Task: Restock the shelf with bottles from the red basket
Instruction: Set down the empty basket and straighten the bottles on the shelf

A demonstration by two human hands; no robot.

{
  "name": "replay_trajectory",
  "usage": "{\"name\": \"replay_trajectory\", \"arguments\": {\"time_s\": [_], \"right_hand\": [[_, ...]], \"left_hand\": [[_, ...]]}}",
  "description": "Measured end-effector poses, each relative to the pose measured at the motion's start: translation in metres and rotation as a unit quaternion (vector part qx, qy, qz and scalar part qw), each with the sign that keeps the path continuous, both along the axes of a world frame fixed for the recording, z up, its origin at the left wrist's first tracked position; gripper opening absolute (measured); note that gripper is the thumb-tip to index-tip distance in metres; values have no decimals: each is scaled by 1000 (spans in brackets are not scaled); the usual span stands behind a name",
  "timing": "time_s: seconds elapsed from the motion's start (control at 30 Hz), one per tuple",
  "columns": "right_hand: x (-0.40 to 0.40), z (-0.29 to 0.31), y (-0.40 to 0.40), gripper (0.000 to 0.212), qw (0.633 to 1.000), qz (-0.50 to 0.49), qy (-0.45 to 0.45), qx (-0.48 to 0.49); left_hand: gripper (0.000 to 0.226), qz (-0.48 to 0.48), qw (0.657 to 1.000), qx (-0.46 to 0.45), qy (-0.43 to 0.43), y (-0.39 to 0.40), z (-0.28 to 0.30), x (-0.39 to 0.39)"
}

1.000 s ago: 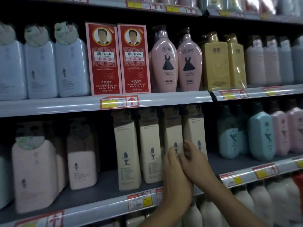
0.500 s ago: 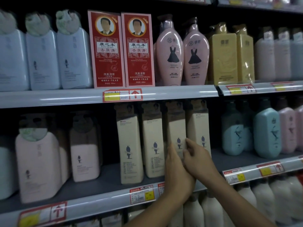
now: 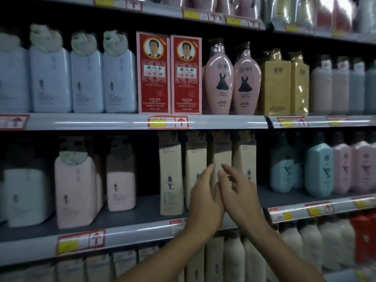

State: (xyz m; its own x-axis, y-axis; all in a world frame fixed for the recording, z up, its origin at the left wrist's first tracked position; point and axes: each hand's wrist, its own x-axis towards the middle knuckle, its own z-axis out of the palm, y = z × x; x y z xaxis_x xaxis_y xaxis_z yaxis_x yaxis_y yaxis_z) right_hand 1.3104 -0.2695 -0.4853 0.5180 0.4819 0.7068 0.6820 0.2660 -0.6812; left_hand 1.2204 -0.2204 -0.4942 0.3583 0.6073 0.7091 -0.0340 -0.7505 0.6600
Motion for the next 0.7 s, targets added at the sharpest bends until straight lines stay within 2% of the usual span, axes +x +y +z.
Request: {"name": "replay_trajectory", "arguments": {"time_s": [0.17, 0.27, 0.37, 0.53, 0.7], "right_hand": [[-87, 0, -50, 41, 992, 126, 10, -1], [-144, -12, -71, 39, 984, 175, 15, 0], [-204, -24, -80, 47, 977, 213, 26, -6], [-293, -20, -53, 41, 961, 271, 57, -12], [-351, -15, 4, 48, 947, 315, 59, 4]], "left_hand": [[32, 6, 998, -16, -60, -27, 7, -105], [29, 11, 998, -15, -57, -43, -4, -177], [36, 29, 998, -23, -55, -52, -9, -244], [30, 62, 996, -41, -56, -40, -6, -338], [28, 101, 991, -22, -89, 14, -12, -398]]}}
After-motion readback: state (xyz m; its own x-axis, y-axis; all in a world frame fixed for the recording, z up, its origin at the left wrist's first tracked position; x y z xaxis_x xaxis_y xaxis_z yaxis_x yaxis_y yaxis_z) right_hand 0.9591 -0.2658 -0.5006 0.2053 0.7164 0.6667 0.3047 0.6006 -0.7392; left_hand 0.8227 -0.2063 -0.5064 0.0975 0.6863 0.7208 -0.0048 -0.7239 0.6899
